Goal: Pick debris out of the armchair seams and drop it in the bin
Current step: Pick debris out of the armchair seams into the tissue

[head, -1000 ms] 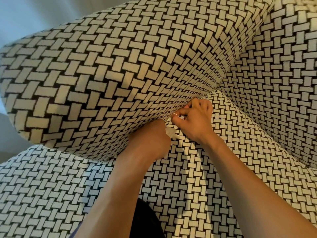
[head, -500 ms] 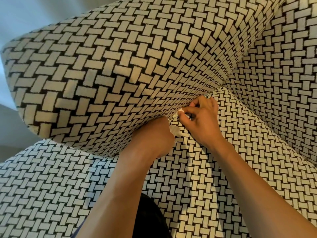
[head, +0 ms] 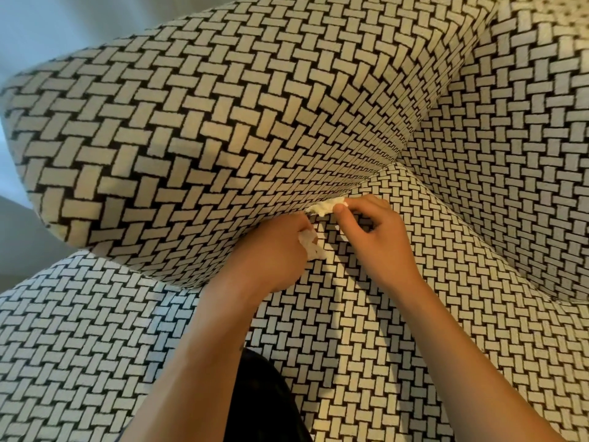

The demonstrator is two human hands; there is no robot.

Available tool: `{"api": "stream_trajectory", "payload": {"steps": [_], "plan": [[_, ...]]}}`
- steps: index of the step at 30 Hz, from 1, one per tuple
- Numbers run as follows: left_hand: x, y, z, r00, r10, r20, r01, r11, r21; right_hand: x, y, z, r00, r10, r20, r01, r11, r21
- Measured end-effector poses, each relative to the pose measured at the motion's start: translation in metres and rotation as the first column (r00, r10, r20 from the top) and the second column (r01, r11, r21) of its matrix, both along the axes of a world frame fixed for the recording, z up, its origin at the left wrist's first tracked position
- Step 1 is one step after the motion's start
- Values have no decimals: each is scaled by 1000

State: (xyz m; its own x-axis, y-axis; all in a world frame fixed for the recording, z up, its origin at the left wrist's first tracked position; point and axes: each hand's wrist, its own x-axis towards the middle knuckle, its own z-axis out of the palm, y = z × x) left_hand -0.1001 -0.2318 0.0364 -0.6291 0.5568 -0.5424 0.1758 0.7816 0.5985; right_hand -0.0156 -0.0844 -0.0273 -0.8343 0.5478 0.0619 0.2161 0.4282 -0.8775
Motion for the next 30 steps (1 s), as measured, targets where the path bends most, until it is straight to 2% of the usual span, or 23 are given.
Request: {"api": "stream_trajectory", "payload": {"steps": [3, 8, 9, 11, 14, 17, 19, 22, 24, 25, 27, 30], "plan": [[3, -3, -1, 1000, 23, 11, -23, 1000, 21, 13, -11, 11, 1000, 18, -22, -19, 999, -31], [20, 1, 10, 950, 207, 233, -239, 964, 118, 34, -26, 25, 999, 37, -11, -37, 999, -7], [25, 2, 12, 910, 285, 301, -332, 936, 116, 39, -28, 28, 999, 43, -2, -43, 999, 19], [37, -1, 19, 771, 424, 476, -526, 845, 99, 49, -32, 34, 998, 65, 18, -66, 994, 88], [57, -18, 18, 618, 421, 664, -668, 726, 161, 59, -41, 41, 989, 130, 68, -141, 965, 219], [64, -28, 14, 549, 416, 726, -740, 644, 191, 62, -53, 47, 977, 180, 111, -207, 928, 310], [62, -30, 9, 538, 426, 727, -767, 605, 212, 57, -59, 50, 969, 208, 132, -234, 942, 239], [57, -31, 1, 496, 430, 754, -822, 513, 248, 39, -59, 53, 959, 239, 153, -224, 969, -105], [53, -32, -3, 421, 468, 777, -875, 434, 213, 24, -56, 47, 974, 180, 139, -147, 965, -219], [51, -31, -5, 371, 494, 786, -903, 388, 183, 17, -54, 40, 979, 135, 155, -101, 973, -207], [48, -29, -10, 313, 545, 778, -932, 333, 141, 5, -48, 22, 971, 45, 233, -30, 997, -70], [42, -25, -14, 279, 599, 750, -950, 287, 123, -11, -46, 2, 934, -2, 357, -65, 983, 174]]}}
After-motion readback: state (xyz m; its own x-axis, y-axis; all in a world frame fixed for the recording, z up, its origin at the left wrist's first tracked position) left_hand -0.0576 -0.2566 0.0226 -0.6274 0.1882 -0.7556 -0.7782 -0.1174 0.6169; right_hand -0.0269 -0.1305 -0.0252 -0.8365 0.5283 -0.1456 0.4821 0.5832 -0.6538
